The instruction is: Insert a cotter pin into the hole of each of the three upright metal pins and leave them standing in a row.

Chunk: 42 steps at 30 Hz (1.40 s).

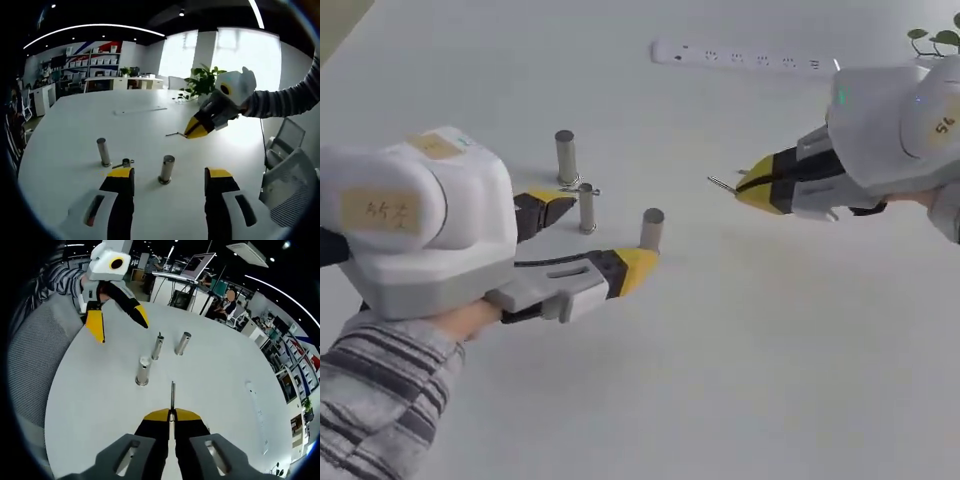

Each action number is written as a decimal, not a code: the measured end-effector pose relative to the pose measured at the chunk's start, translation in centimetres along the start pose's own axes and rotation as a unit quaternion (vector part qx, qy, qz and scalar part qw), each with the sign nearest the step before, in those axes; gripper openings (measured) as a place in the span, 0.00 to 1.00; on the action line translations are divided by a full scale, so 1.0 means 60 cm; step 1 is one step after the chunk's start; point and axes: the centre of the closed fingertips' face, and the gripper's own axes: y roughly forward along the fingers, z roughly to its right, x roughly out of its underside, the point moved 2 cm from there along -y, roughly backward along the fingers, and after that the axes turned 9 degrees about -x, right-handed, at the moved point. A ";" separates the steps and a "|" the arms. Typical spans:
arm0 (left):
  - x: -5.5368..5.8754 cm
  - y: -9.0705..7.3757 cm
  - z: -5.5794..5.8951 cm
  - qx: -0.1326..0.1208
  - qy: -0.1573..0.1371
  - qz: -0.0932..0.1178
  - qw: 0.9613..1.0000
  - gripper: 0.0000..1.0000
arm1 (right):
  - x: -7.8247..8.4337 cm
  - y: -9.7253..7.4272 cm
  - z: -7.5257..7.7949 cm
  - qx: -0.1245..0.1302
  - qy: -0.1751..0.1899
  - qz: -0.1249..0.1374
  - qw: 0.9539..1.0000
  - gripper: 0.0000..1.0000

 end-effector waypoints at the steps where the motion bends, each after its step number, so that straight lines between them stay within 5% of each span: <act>1: -0.001 0.002 0.003 0.003 -0.004 -0.001 1.000 0.48 | -0.003 0.000 -0.002 0.000 -0.004 0.001 1.000 0.00; 13: -0.007 0.012 0.025 0.023 -0.059 -0.010 0.998 0.34 | -0.061 0.011 -0.065 -0.026 -0.069 0.017 0.997 0.00; 22: -0.005 0.006 0.048 0.053 -0.114 -0.012 0.992 0.18 | -0.086 0.015 -0.095 -0.030 -0.101 0.021 0.994 0.00; 35: -0.014 0.003 0.063 0.076 -0.152 0.000 0.986 0.00 | -0.102 0.011 -0.102 -0.023 -0.118 0.026 0.992 0.00; 42: -0.014 0.002 0.067 0.083 -0.163 0.000 0.983 0.00 | -0.104 0.010 -0.103 -0.022 -0.116 0.025 0.993 0.00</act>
